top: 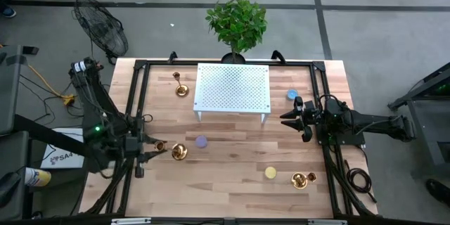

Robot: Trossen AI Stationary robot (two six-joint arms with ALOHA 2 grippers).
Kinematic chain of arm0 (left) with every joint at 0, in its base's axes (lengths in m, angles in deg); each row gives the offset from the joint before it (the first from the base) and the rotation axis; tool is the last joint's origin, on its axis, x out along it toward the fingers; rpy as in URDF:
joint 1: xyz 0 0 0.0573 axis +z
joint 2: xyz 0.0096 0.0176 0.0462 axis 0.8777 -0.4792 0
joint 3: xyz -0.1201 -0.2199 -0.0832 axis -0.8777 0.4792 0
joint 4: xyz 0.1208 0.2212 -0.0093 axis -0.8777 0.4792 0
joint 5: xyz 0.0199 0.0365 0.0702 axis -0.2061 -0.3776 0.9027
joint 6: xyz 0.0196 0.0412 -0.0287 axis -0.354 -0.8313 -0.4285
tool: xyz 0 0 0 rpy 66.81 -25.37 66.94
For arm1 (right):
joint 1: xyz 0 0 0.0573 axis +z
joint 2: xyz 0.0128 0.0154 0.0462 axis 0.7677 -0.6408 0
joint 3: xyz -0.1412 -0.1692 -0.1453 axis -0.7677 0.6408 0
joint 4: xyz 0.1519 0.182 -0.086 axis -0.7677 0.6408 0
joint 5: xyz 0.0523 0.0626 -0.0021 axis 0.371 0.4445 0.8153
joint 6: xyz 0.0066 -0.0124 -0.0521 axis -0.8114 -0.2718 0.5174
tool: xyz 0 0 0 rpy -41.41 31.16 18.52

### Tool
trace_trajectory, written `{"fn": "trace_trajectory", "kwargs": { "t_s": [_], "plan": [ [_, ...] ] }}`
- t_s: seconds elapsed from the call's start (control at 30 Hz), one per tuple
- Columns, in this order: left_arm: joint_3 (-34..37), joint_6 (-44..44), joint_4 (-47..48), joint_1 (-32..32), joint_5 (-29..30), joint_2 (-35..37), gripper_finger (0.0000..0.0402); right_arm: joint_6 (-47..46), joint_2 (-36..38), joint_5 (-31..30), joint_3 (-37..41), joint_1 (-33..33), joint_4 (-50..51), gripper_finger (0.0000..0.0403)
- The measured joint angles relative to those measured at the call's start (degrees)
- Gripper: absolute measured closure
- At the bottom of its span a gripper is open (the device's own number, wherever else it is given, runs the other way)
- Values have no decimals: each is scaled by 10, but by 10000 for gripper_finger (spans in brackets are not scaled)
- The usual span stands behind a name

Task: Pick & Place candle stick holders
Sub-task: Put the bottom left gold candle holder on the shelf

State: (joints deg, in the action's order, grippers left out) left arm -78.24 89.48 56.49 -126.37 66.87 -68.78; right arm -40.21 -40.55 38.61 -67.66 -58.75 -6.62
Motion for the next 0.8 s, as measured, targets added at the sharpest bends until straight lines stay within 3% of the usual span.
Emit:
{"fn": "trace_trajectory", "kwargs": {
  "t_s": [0.27, 0.57, 0.8],
  "plan": [
    [-84, -173, 0, 104, -22, 41, 297, 0, 0, 0, 0, 0, 0, 289],
    [-125, -282, -1, 330, -172, 84, 297, 0, 0, 0, 0, 0, 0, 289],
    [-127, -310, -36, 526, -321, 70, 297, 0, 0, 0, 0, 0, 0, 289]
  ]
}}
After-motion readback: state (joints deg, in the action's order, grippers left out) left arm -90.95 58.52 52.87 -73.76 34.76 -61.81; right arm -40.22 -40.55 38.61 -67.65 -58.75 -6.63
